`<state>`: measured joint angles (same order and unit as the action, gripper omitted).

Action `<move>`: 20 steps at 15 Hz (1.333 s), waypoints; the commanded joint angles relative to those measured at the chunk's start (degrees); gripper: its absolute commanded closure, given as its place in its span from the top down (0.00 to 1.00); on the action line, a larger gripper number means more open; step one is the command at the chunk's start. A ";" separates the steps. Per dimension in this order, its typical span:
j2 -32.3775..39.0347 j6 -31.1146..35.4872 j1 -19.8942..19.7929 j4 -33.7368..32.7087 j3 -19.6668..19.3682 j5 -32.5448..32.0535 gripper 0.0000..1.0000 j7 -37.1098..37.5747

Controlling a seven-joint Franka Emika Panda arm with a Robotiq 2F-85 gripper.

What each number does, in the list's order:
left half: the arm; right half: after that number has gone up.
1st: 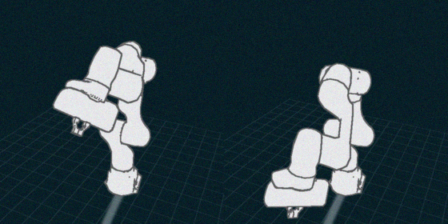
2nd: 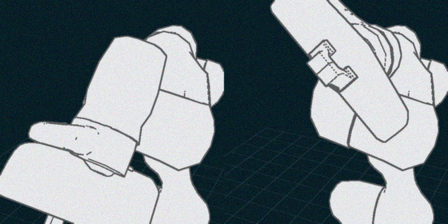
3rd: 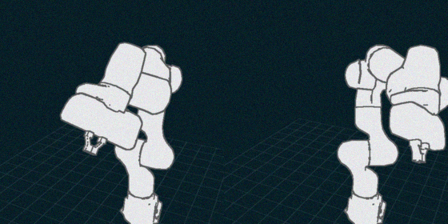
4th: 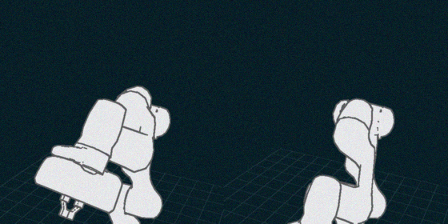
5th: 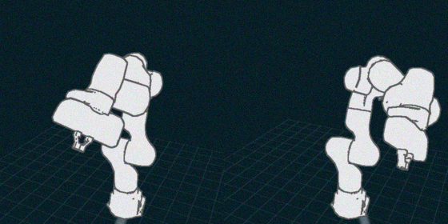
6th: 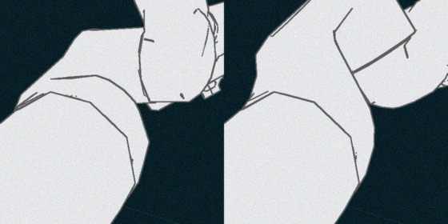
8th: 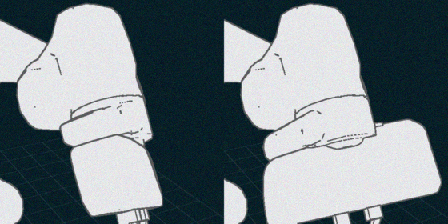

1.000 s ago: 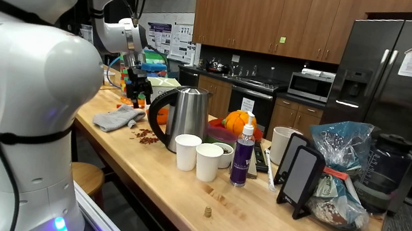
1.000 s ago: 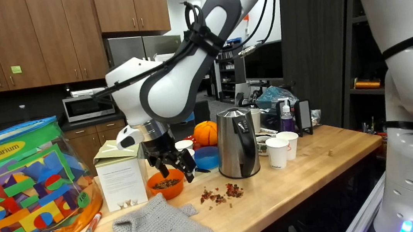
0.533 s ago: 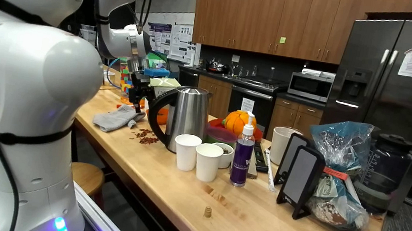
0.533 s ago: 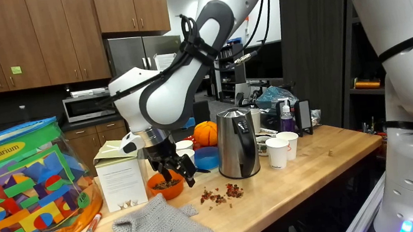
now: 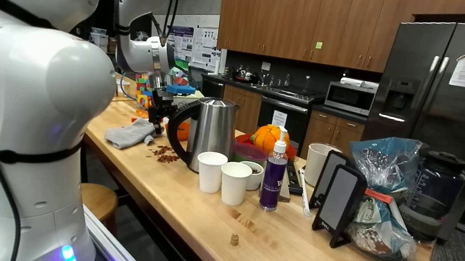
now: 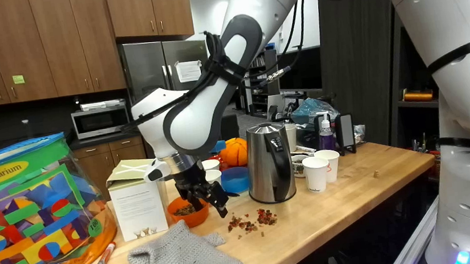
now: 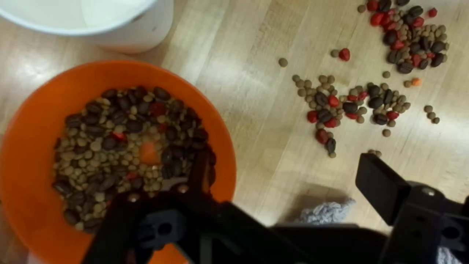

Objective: Move the orange bowl backwards then move the kettle to the left.

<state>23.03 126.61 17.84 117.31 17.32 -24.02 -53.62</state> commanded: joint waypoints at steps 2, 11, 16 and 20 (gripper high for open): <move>1.33 -1.53 -0.12 -2.47 -0.56 0.31 1.00 0.72; 2.67 -1.39 -0.22 -5.64 -1.58 0.15 1.00 3.15; 4.30 -0.56 -0.75 -7.40 -1.21 1.73 1.00 2.74; 5.59 0.00 -0.86 -8.47 -1.49 2.27 1.00 3.55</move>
<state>27.43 125.90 17.60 110.18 15.79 -22.82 -50.70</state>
